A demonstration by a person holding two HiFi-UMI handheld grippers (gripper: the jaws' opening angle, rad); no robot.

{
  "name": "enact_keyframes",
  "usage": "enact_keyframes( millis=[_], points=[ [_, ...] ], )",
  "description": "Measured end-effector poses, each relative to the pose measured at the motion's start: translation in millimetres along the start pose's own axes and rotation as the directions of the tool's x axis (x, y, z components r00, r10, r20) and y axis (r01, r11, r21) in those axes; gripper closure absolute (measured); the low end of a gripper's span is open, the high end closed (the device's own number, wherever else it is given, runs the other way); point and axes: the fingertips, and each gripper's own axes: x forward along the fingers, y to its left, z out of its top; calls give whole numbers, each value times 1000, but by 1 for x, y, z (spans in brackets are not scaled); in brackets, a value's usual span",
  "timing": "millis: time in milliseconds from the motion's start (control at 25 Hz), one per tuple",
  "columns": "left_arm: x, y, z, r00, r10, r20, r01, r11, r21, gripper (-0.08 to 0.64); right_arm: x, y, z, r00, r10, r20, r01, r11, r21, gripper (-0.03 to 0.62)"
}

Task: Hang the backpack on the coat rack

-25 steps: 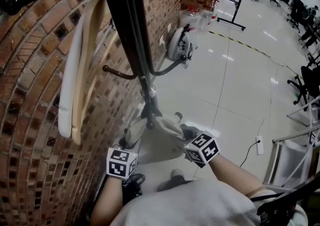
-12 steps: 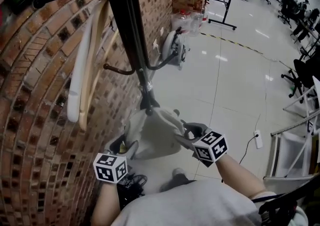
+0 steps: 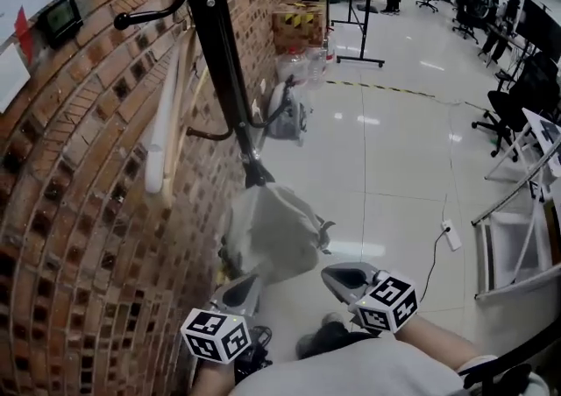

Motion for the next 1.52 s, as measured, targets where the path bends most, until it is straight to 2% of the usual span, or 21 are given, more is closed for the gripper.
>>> enact_keyframes(
  millis=[160,320,440,600,720,880,960,1120,1280,1520],
  points=[
    [-7,-44,-13,998,-69,3,69,997,31,558,-24,32,-20,999,49,-10,-49,999,0,592],
    [-16,-89,-24,996,-93,0,93,992,80,558,-57,54,-28,996,89,-3,-89,996,-17,592],
    [-32,-121,-41,997,-80,10,78,992,97,558,-90,74,-38,991,130,10,-129,991,-34,592],
    [-60,-169,-87,998,-55,2,55,997,46,558,-134,105,-71,979,205,17,-204,979,-26,592],
    [-84,-201,-115,999,-34,-19,35,998,46,558,-160,122,-94,970,241,31,-241,971,8,592],
    [-112,-231,-116,1000,-6,-12,6,997,82,558,-187,146,-99,965,254,62,-258,964,67,592],
    [-126,-244,-112,1000,-3,6,2,995,100,558,-202,166,-95,960,270,74,-275,960,62,592],
    [-150,-267,-106,998,-40,43,33,986,161,558,-228,198,-87,967,234,102,-234,972,-11,592],
    [-188,-280,-118,995,-69,69,54,978,199,558,-248,237,-97,977,156,145,-146,986,-75,592],
    [-259,-286,-161,993,-106,48,93,973,213,558,-249,310,-134,978,123,166,-113,991,-69,592]
  ],
)
